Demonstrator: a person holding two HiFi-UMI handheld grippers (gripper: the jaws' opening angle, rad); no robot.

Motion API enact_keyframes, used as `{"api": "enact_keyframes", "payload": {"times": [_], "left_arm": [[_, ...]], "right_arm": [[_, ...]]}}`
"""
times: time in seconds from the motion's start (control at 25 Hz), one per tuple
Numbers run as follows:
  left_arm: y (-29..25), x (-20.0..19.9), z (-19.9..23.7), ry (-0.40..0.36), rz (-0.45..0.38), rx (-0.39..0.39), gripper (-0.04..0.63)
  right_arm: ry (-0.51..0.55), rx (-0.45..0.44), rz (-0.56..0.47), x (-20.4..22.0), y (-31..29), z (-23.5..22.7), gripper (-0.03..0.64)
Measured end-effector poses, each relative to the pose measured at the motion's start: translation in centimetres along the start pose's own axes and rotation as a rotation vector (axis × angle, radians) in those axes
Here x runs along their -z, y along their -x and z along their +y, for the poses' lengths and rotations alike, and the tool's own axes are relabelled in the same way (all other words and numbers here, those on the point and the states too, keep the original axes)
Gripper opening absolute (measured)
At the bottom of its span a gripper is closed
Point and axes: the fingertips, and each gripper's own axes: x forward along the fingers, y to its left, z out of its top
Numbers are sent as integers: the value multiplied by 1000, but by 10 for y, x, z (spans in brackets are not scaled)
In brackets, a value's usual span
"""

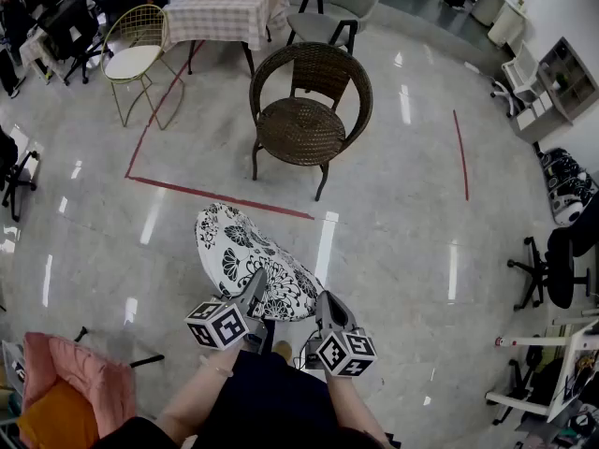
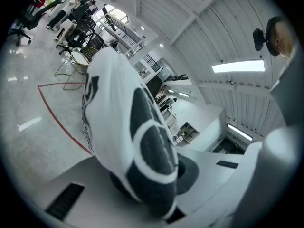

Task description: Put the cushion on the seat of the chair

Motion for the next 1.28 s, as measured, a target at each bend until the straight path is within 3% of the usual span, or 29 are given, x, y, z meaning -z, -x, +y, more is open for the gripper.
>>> {"api": "enact_keyframes", "payload": {"times": [0.2, 0.44, 0.84, 1.28], "left_arm": [[65, 44, -29, -27, 21, -5, 25], [93, 53, -35, -29, -9, -29, 25], [95, 51, -45, -30, -27, -4, 25], [66, 48, -46, -29, -4, 4, 25]], "right_arm": [[23, -12, 32, 29, 60, 11, 25], [75, -35, -9, 21, 85, 20, 25], [77, 10, -83, -4, 93, 9, 25], [41, 23, -68, -6, 77, 0, 25]]}}
